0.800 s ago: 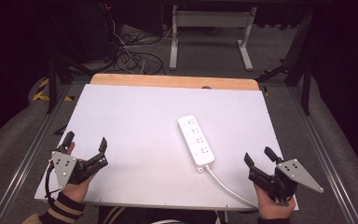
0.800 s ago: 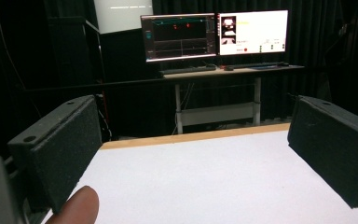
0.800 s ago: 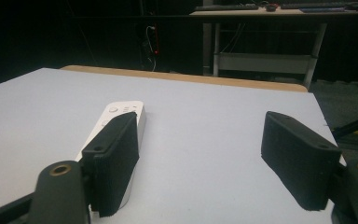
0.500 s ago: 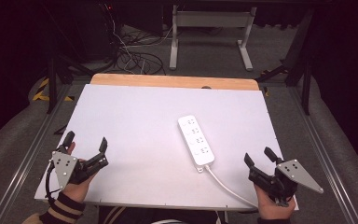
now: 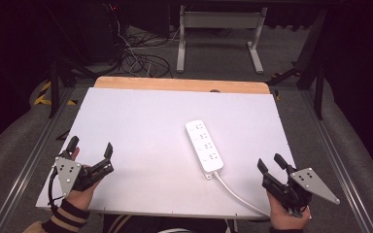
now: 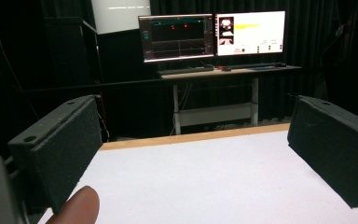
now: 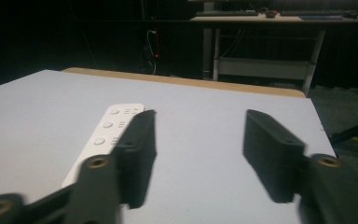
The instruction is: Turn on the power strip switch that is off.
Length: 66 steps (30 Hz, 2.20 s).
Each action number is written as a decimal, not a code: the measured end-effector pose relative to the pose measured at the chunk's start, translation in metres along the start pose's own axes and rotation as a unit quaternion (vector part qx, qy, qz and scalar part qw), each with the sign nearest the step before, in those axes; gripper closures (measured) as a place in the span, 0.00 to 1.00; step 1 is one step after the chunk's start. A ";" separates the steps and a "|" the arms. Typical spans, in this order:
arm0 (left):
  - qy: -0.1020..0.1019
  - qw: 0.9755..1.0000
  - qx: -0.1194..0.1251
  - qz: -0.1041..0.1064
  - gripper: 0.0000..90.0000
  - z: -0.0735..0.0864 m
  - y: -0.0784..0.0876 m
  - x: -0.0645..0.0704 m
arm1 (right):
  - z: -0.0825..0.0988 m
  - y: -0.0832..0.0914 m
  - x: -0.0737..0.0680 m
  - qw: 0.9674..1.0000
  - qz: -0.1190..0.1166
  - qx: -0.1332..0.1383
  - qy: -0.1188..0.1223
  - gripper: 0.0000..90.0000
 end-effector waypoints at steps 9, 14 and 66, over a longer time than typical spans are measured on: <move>0.001 1.000 0.000 0.001 0.04 0.000 0.000 0.000 | -0.012 0.006 -0.012 0.999 -0.034 0.018 0.029 1.00; 0.001 1.000 -0.001 0.001 0.04 0.000 0.000 0.000 | -0.029 0.013 -0.021 0.998 -0.043 0.029 0.038 1.00; -0.014 1.000 -0.014 0.005 0.04 0.004 0.008 -0.002 | -0.063 -0.073 -0.095 0.978 -0.146 -0.140 0.048 1.00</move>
Point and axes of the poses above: each handheld gripper's, and its own axes: y roughly backward along the jaws, z roughly out of its underside, x roughly to its right, the point moved 8 cm from there along -y, roughly forward along the jaws, and after that the axes turned 13 degrees about x, right-handed, at the moved point
